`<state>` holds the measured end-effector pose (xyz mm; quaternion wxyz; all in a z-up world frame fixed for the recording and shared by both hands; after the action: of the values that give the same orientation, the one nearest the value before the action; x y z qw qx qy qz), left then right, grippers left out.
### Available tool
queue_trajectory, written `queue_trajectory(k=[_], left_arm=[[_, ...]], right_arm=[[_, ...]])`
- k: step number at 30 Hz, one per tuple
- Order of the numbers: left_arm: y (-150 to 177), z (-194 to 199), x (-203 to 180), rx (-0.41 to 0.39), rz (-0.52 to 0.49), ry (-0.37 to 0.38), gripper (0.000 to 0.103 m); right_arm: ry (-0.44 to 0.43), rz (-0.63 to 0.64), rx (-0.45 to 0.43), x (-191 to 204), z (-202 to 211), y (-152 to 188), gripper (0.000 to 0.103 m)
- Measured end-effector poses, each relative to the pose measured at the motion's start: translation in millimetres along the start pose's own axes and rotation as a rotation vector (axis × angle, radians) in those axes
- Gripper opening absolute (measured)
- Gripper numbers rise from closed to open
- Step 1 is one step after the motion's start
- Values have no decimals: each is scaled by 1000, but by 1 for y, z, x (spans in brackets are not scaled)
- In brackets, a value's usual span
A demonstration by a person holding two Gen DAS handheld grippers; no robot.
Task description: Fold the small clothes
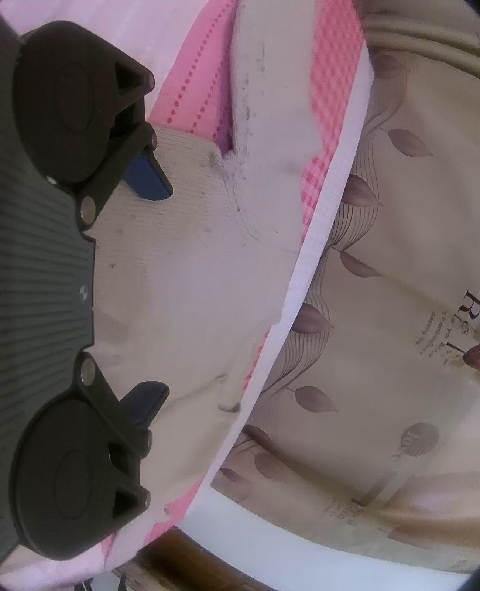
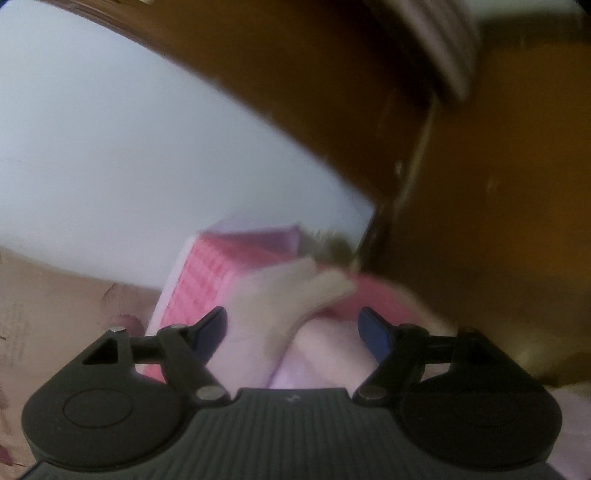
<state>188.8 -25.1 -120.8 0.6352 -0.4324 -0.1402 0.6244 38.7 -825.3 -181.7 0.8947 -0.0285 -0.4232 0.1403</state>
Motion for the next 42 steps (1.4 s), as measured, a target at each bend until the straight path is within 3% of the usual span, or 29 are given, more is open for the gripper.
queue_trajectory(k=[2, 3, 4, 5, 6, 8, 14, 22, 25, 30, 36, 42], left_arm=[[1, -1, 0, 2, -8, -9, 103], [1, -2, -3, 4, -13, -15, 103], [2, -2, -3, 6, -17, -20, 103], [2, -2, -4, 7, -19, -23, 103], [1, -4, -4, 8, -19, -25, 103], [1, -5, -4, 9, -21, -29, 103], [0, -5, -3, 3, -3, -12, 103], [-1, 1, 9, -27, 76, 63, 103], [-1, 3, 13, -40, 108, 90, 103], [-2, 3, 13, -46, 125, 104, 103], [-3, 4, 14, -54, 149, 121, 103], [-3, 4, 15, -56, 151, 123, 103]], right_arm=[[-32, -34, 17, -2, -15, -4, 78], [-35, -34, 12, -1, -22, -5, 73], [-36, -34, -6, -2, -27, -4, 64], [-34, -29, -38, -2, -27, -6, 38], [-37, -22, -69, 0, -25, -6, 24], [-54, 0, -101, 1, -22, -7, 19], [-136, 4, -145, 16, -1, -6, 13], [-211, 80, -160, 90, 39, 21, 13], [-197, 118, -171, 111, 46, 32, 13], [-194, 98, -166, 112, 53, 43, 12], [-117, 107, -194, 111, 56, 45, 9], [-81, 195, -221, 121, 59, 49, 8]])
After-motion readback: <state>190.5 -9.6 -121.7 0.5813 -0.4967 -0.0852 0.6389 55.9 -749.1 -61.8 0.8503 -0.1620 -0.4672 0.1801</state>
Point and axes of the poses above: each gripper's, at about its wrist camera, not at the fingertips, and z roughly against the way its jaws point, x to its left, y to its underside, the point moved 7 cm from there along -z, roughly the way its jaws point, and after that the axes turned 7 degrees about x, right-handed, at the moved point
